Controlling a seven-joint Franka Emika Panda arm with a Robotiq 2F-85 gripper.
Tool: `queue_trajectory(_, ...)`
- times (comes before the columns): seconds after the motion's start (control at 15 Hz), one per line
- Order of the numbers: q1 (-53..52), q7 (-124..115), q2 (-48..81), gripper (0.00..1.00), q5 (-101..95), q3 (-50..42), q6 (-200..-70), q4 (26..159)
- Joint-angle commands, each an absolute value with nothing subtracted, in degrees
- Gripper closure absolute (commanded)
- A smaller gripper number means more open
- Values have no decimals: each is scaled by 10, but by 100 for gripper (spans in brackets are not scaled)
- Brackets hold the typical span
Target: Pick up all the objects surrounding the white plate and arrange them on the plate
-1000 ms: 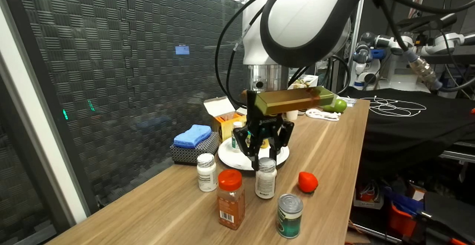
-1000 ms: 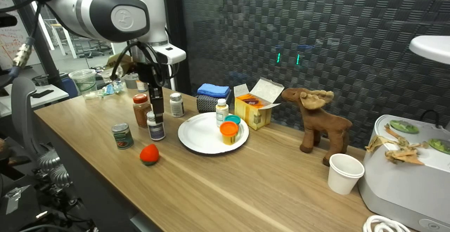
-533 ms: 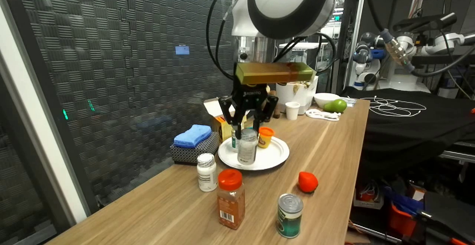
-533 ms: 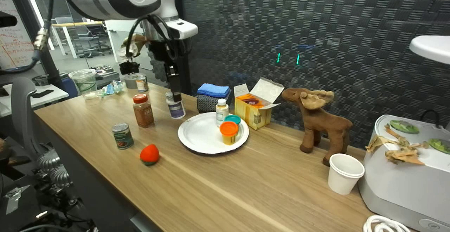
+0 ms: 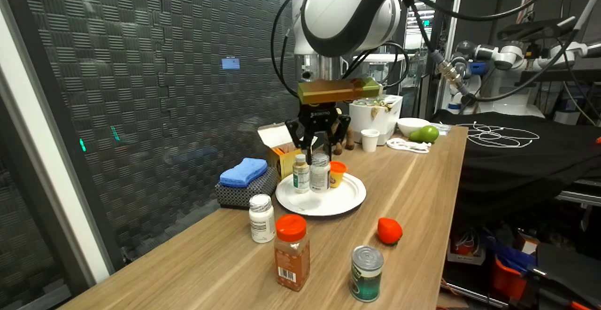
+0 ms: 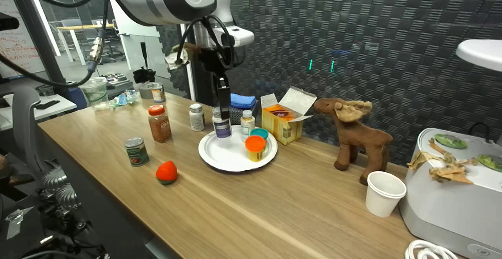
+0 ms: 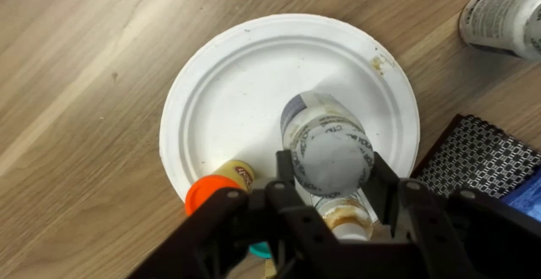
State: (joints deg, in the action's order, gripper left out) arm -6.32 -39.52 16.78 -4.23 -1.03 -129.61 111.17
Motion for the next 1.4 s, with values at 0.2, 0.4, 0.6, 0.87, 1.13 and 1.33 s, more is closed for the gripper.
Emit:
queue_trajectory(0.2, -56, -364, 228, 80, -11, -8, -1259, 1038)
queue_trajectory(0.4, -61, -357, 241, 80, -14, -12, -1278, 1031)
queue_trajectory(0.6, -60, -342, 251, 80, -9, -10, -1291, 1025)
queue_trajectory(0.87, -62, -329, 265, 80, -3, -10, -1293, 1009)
queue_trajectory(1.13, -65, -324, 280, 80, -3, -11, -1301, 990)
queue_trajectory(1.33, -64, -315, 287, 80, 2, -10, -1296, 980)
